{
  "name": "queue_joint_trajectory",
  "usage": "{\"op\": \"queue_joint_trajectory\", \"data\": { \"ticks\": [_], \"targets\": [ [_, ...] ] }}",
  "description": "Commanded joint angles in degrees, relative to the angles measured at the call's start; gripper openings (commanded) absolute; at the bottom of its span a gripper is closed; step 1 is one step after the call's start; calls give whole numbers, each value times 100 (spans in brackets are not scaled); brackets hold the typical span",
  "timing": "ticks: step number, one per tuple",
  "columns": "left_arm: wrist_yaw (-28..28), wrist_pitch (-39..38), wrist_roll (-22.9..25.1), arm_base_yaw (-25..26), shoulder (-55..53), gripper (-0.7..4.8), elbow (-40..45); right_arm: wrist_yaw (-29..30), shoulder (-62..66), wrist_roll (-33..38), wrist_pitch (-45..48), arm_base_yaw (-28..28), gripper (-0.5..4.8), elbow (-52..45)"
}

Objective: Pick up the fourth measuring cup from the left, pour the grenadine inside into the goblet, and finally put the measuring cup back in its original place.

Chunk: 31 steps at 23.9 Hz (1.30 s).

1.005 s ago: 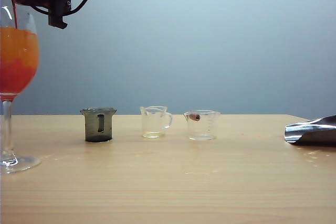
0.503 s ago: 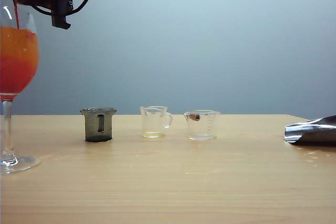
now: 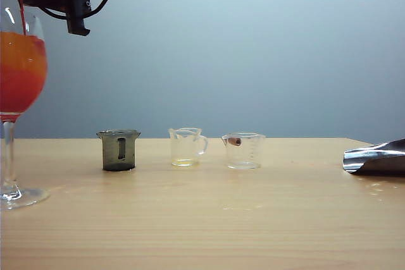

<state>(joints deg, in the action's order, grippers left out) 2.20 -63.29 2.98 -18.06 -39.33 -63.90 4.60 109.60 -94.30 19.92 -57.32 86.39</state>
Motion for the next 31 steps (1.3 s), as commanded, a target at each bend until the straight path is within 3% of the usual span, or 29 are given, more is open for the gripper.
{"op": "queue_joint_trajectory", "data": {
  "ticks": [1,17,31],
  "targets": [
    [20,17,-2,7,13,-4,-17,26,-50,-310,177,-11,201,31],
    [20,17,-2,7,13,-4,-17,24,-50,-837,260,-13,201,31],
    [20,17,-2,9,13,-4,-17,17,-50,-1751,302,-13,202,31]
  ]
}}
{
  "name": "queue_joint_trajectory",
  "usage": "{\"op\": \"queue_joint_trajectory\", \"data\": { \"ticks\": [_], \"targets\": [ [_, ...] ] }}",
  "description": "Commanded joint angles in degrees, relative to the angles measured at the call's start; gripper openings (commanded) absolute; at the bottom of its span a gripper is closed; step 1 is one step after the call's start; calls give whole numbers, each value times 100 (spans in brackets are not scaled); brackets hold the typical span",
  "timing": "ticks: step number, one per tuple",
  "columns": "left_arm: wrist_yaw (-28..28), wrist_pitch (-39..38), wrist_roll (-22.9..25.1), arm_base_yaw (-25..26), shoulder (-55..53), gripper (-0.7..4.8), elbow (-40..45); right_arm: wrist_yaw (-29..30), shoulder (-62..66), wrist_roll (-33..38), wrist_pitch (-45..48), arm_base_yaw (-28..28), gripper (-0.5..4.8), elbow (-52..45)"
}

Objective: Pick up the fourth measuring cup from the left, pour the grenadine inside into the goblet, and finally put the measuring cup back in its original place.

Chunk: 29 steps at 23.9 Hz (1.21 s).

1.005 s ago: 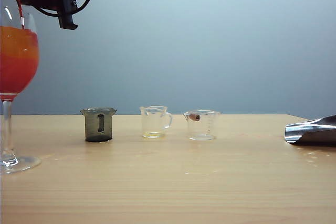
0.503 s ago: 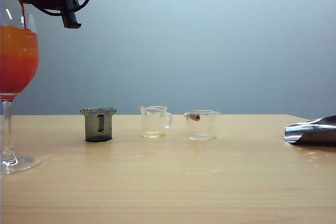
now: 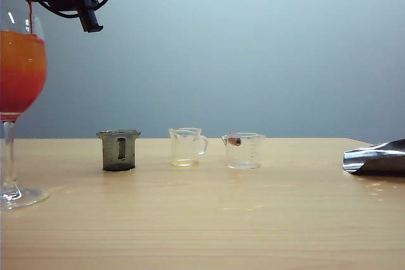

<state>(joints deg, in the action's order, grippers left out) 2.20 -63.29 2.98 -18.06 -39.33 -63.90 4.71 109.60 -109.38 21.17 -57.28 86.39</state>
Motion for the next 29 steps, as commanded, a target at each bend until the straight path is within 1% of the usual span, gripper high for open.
{"op": "queue_joint_trajectory", "data": {
  "ticks": [1,6,27,29],
  "targets": [
    [20,17,-2,7,13,-4,-17,-2,-50,-289,177,-17,202,31],
    [20,17,-2,9,13,-4,-17,-11,-50,-507,114,-22,202,31],
    [20,17,-2,7,13,-4,-17,-118,-52,-455,118,-243,202,31],
    [20,17,-2,7,13,-4,-17,-116,-57,-365,118,-240,201,31]
  ]
}}
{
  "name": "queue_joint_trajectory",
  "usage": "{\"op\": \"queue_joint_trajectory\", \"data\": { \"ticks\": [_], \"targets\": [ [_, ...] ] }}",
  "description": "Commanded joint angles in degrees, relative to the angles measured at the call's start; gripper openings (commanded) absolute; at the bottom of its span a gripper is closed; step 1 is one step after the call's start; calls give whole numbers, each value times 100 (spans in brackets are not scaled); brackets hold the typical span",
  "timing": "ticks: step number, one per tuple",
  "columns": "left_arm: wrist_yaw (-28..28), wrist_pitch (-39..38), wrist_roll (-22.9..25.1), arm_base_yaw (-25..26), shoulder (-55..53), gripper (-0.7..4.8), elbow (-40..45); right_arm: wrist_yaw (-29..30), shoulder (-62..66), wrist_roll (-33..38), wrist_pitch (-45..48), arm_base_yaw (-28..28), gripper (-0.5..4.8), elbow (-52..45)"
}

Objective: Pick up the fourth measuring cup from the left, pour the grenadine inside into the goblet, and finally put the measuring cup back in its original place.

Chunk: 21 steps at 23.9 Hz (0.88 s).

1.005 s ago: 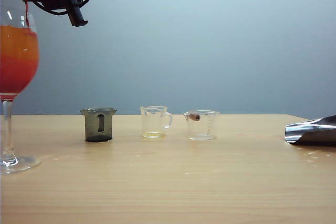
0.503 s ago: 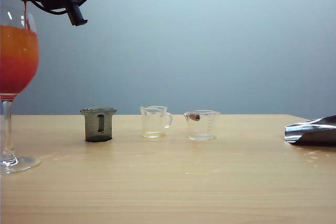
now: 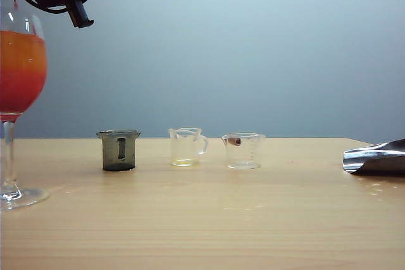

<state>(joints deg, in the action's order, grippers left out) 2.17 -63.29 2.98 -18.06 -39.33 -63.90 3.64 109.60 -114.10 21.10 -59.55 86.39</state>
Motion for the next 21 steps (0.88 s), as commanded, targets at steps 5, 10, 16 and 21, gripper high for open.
{"op": "queue_joint_trajectory", "data": {
  "ticks": [5,10,16,21],
  "targets": [
    [22,17,-2,7,13,-4,-17,-2,-63,863,125,-4,201,31],
    [22,17,-2,7,13,-4,-17,-94,-63,2192,133,-4,201,31],
    [22,17,-2,7,13,-3,-17,-531,-63,3818,146,-7,202,31],
    [22,17,-2,7,13,-4,-17,-975,-66,5993,127,15,202,28]
  ]
}}
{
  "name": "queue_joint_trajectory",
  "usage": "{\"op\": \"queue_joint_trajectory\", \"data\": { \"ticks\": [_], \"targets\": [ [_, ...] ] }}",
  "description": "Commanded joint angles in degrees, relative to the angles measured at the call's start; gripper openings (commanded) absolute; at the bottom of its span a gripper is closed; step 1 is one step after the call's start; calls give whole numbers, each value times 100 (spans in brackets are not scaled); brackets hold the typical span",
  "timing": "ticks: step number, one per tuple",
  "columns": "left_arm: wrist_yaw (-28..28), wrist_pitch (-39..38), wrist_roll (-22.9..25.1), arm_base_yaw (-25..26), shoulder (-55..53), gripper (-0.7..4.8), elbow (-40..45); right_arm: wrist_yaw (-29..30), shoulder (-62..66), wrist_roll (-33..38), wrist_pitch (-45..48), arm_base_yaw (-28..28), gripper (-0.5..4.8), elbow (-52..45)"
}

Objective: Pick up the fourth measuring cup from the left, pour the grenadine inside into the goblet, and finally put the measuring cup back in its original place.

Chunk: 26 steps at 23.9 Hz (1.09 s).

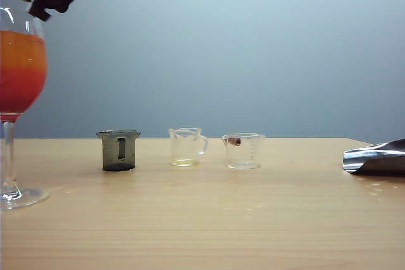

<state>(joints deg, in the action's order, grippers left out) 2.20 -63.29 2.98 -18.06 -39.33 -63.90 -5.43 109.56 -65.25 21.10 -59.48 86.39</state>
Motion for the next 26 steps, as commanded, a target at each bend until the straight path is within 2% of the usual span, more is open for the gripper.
{"op": "queue_joint_trajectory", "data": {
  "ticks": [1,6,8,10,11,13,15,19,22,26],
  "targets": [
    [20,17,-2,7,13,-4,-17,-68,-61,1550,146,24,202,28],
    [20,17,-2,9,13,-4,-17,-92,-61,2868,111,79,203,28],
    [20,17,-2,7,13,-4,-17,-101,-61,3399,48,83,234,28],
    [20,17,-2,9,13,-4,-17,-114,-63,3899,9,79,317,28],
    [20,17,0,7,13,-4,-17,-140,-68,4070,-37,79,340,26],
    [20,17,-2,9,13,-4,-17,-352,-103,4319,-190,94,340,-9],
    [20,17,-2,9,11,-3,-17,-378,-262,4763,-282,216,332,-210],
    [20,17,-2,9,11,-4,-17,-76,-470,5233,-55,385,174,-535],
    [20,17,-2,7,11,-4,-17,-122,-643,5241,262,461,169,-824],
    [17,22,-2,7,11,-3,-17,-271,-1005,5689,564,640,169,-1346]
  ]
}}
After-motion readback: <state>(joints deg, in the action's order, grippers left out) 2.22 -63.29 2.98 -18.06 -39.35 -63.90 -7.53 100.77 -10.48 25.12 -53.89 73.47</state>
